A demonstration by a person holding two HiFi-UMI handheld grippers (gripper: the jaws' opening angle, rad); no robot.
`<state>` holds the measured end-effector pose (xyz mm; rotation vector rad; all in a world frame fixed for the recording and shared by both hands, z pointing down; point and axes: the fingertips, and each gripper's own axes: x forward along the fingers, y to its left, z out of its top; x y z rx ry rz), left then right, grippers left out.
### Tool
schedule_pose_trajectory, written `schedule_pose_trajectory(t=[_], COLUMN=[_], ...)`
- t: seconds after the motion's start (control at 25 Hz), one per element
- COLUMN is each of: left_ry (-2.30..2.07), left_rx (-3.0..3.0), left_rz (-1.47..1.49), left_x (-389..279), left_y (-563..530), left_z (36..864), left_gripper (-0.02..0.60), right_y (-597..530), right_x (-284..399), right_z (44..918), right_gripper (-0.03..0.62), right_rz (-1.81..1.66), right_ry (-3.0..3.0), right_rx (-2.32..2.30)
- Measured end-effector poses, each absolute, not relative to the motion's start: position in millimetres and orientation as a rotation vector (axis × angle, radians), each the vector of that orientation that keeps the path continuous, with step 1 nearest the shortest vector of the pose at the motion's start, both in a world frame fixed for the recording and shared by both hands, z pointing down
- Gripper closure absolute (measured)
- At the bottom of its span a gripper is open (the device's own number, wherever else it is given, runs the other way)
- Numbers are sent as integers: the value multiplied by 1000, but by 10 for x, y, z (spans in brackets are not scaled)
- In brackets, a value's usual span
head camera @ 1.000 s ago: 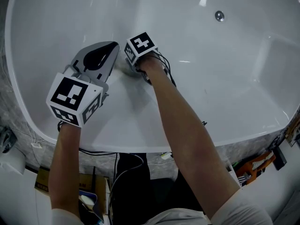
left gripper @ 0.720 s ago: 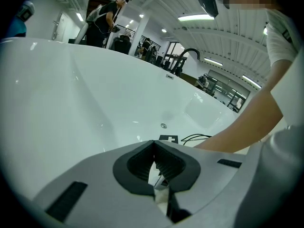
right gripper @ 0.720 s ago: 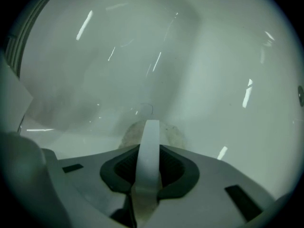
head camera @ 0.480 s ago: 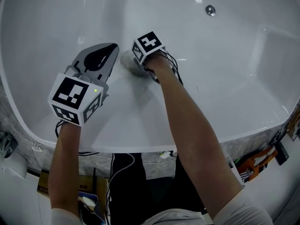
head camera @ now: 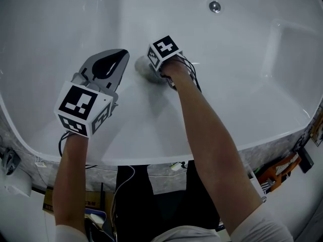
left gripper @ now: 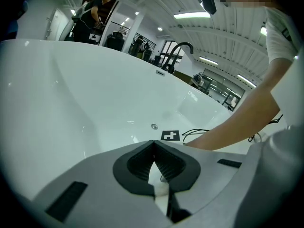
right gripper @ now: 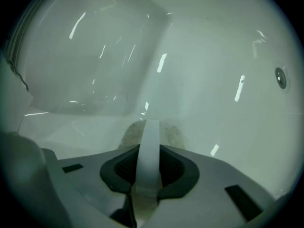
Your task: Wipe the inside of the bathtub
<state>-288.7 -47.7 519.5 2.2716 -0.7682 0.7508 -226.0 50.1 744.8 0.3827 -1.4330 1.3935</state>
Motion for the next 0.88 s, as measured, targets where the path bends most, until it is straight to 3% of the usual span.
schedule_pose_trajectory(t=[0.88], left_ry=[-682], left_rx=[2307], left_rz=[741], left_x=[-1780], left_y=[-270], left_z=[5175], left_gripper=[569], right_y=[586], right_x=[-1061], right_z=[7397], right_gripper=[503], right_rz=[1388], right_ry=[-1422], right_rx=[442])
